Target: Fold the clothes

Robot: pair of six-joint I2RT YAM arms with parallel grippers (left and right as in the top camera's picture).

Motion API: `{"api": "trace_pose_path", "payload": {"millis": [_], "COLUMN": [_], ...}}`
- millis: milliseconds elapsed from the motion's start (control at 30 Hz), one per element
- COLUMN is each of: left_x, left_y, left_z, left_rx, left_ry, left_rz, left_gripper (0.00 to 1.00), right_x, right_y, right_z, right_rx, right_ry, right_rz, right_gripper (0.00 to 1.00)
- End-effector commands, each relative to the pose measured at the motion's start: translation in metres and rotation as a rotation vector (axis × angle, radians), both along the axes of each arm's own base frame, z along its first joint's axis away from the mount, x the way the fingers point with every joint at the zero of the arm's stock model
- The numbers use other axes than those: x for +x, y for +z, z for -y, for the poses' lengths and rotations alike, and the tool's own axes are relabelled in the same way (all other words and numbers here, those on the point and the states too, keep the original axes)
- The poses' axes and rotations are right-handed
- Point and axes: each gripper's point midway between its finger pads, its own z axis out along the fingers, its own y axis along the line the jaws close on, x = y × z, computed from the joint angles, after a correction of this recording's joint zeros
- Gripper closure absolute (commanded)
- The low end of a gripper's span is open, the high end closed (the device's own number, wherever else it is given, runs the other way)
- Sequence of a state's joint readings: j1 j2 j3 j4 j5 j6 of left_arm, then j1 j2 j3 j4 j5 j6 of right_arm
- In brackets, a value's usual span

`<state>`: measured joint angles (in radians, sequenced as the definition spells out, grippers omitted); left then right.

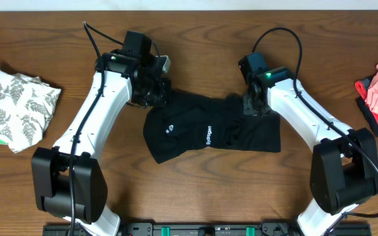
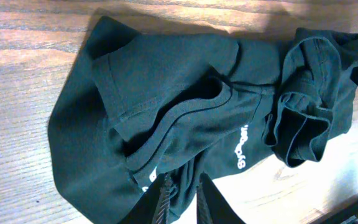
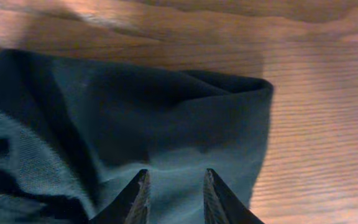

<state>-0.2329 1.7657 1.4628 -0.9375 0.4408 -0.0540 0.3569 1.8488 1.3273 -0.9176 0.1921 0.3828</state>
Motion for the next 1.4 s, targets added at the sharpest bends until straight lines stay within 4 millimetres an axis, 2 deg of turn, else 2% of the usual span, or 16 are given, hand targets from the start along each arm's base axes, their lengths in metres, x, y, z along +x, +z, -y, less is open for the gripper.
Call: {"api": "trace_pose_path", "payload": {"millis": [0,67,200,367,600,800,933,1067,1100,1133,1233,1333,1367], "left_x": [-0.001,-0.001,-0.002,-0.002,-0.002,-0.002,-0.002,-0.004,-0.005,-0.005,-0.005,-0.005,-0.005], "left_y": [-0.002,-0.002,-0.003,-0.003,-0.003,-0.003,-0.003,-0.003,-0.003,-0.004,-0.004,-0.008,-0.010], "left_z": [-0.002,-0.002,-0.002,-0.002,-0.002,-0.002,-0.002,-0.002,-0.003,-0.003,-0.003,-0.003,-0.005], "left_rx": [0.011,0.011,0.012,0.012,0.012,0.012,0.012,0.014,0.014,0.015,0.015,0.021,0.032], "left_ry": [-0.006,-0.006,-0.006,-0.006,-0.006,-0.006,-0.006,-0.006,-0.006,-0.006,-0.006,-0.005,-0.003], "left_rz": [-0.003,-0.003,-0.007,-0.006,-0.007,-0.008,-0.008,-0.015,-0.018,-0.019,-0.023,-0.032,-0.035], "left_gripper": [0.83,0.83,0.83,0.83,0.83,0.83,0.83,0.83,0.83,0.79,0.79,0.79,0.70], "right_x": [-0.011,-0.017,-0.031,-0.039,-0.032,-0.023,-0.025,-0.012,-0.005,0.001,0.016,0.017,0.014], "right_y": [-0.011,-0.020,-0.040,-0.039,-0.036,-0.034,-0.030,-0.006,0.006,0.018,0.045,0.052,0.049], "right_z": [-0.015,-0.022,-0.051,-0.098,-0.114,-0.113,-0.117,-0.109,-0.104,-0.096,-0.069,-0.046,-0.038], "right_rx": [0.076,0.095,0.184,0.307,0.324,0.344,0.374,0.377,0.370,0.358,0.316,0.304,0.296], "right_ry": [0.028,0.040,0.098,0.333,0.373,0.360,0.410,0.391,0.381,0.366,0.254,0.196,0.177], "right_rz": [-0.057,-0.085,-0.123,-0.119,-0.065,-0.040,-0.044,0.026,0.065,0.105,0.197,0.199,0.178], "right_gripper": [0.73,0.73,0.76,0.77,0.75,0.74,0.77,0.75,0.75,0.73,0.69,0.68,0.68]}}
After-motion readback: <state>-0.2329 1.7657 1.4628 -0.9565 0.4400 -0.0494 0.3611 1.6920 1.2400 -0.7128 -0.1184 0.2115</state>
